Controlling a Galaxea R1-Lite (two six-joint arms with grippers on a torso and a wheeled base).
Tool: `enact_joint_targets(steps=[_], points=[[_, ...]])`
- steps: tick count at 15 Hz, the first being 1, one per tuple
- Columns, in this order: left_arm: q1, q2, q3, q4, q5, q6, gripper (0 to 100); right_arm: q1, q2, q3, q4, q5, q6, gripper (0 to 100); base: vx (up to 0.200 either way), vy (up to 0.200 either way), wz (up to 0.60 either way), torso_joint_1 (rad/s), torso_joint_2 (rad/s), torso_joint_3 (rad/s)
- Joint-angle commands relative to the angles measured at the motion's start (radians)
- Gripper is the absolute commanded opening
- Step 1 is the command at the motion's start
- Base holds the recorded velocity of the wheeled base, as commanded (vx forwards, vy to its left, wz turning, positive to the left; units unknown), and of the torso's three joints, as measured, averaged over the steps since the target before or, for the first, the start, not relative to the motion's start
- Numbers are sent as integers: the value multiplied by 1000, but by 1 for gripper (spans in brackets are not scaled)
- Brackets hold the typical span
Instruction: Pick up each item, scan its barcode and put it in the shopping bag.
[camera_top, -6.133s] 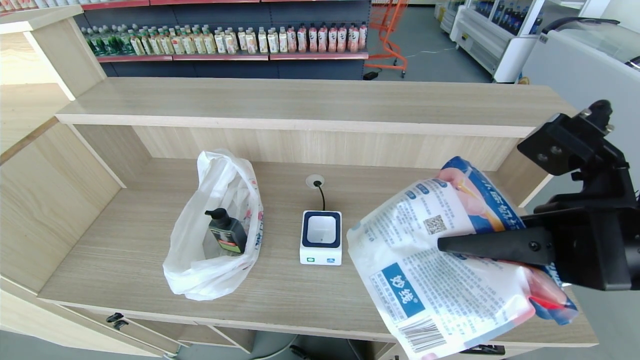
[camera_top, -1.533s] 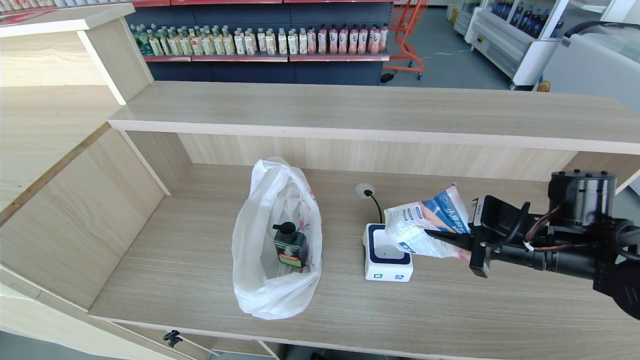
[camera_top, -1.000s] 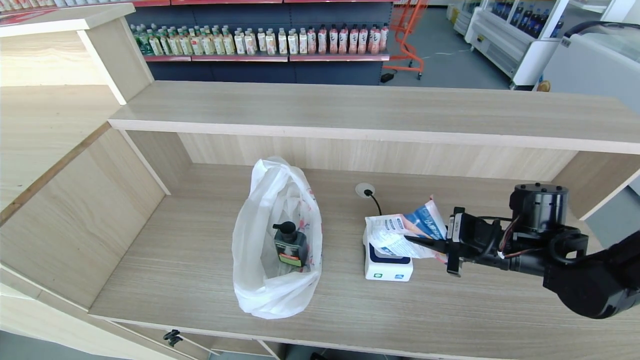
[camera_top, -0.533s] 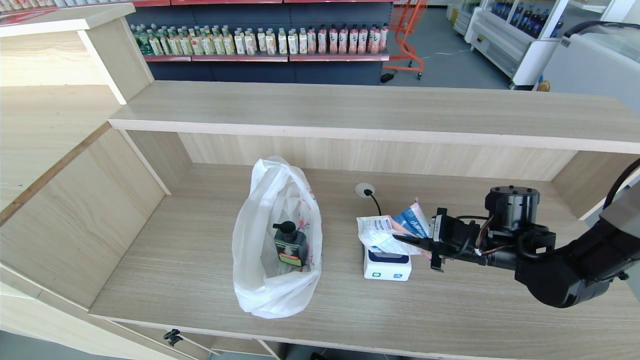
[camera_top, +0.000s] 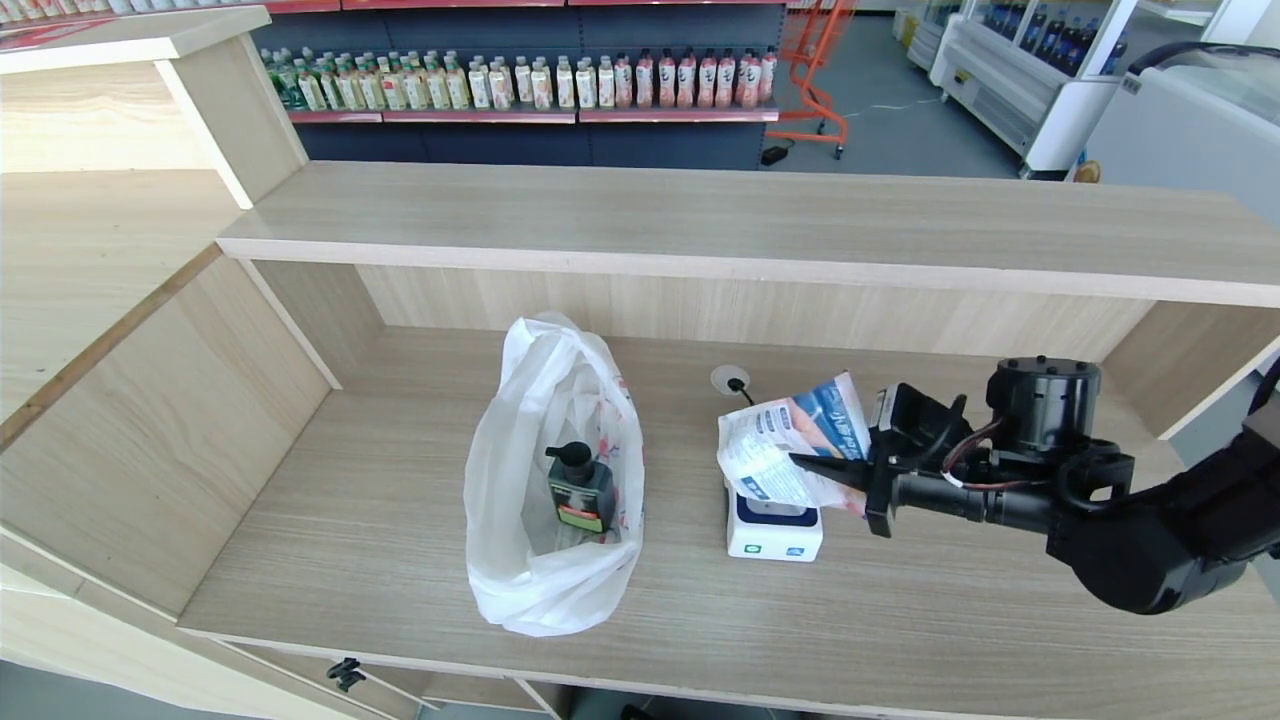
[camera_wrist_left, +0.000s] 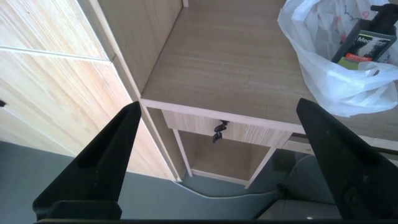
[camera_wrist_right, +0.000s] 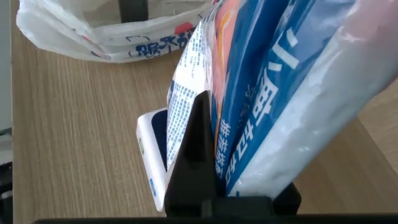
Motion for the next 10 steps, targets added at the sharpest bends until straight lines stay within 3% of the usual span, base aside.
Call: enact_joint_targets(steps=[1,3,6,10], points=[[0,0,0,0,0,0,100,32,-134,-2,40,-53,178,0,0,0,0,0,0,0],[0,0,0,0,0,0,100,72,-174,-38,75,-122,391,0,0,0,0,0,0,0],[0,0,0,0,0,0,100,126,-145,-114,167,-208,589,0,0,0,0,0,0,0],[0,0,0,0,0,0,100,218,-23,-274,210,-303,758,0,0,0,0,0,0,0]])
